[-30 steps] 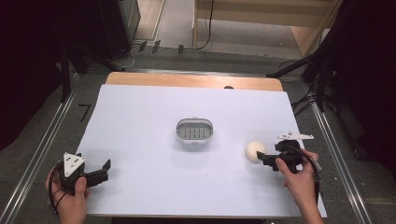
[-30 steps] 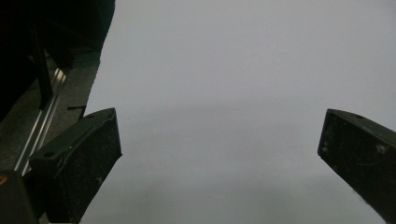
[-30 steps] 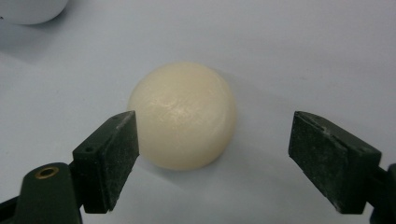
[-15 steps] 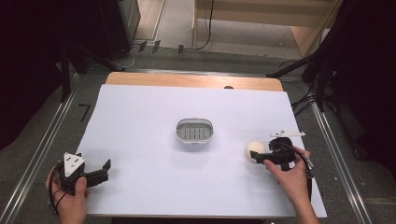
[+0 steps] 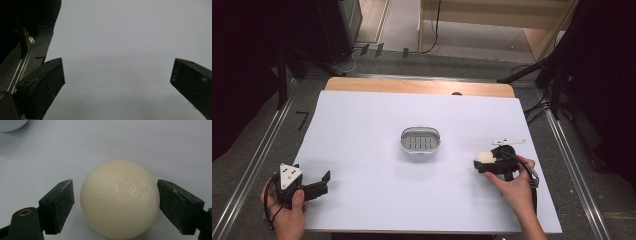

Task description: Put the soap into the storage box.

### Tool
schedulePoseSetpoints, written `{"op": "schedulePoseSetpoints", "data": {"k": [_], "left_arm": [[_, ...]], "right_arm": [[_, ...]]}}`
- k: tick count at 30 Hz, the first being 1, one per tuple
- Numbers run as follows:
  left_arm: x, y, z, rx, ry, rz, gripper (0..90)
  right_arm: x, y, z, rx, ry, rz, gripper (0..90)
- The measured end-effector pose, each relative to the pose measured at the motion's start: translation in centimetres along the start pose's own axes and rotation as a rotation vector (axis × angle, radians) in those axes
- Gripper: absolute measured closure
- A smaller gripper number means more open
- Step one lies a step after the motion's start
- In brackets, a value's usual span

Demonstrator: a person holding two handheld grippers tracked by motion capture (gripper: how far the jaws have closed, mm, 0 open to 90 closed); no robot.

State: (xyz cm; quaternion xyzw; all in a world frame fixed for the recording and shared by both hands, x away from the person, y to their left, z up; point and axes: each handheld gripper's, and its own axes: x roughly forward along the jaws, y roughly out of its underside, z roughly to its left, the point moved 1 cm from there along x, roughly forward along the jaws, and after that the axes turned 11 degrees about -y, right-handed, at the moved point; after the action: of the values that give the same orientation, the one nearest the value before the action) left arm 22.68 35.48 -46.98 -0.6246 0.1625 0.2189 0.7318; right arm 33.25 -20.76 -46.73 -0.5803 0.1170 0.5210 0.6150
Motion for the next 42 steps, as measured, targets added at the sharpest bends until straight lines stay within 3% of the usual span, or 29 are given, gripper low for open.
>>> {"op": "schedulePoseSetpoints", "data": {"k": [14,25,42], "left_arm": [[0.0,0.0,0.0,0.000,0.003,0.000,0.0],[0.0,0.0,0.0,0.002,0.003,-0.001,0.0],[0.0,0.0,0.0,0.001,0.005,-0.002,0.0]], "right_arm": [[1.0,0.3,0.0,0.019,0.049,0.019,24.1],[0.8,0.1,0.4,0.006,0.027,0.011,24.4],[0.7,-1.7,2.1,-0.022,-0.010,0.004,24.4]]}}
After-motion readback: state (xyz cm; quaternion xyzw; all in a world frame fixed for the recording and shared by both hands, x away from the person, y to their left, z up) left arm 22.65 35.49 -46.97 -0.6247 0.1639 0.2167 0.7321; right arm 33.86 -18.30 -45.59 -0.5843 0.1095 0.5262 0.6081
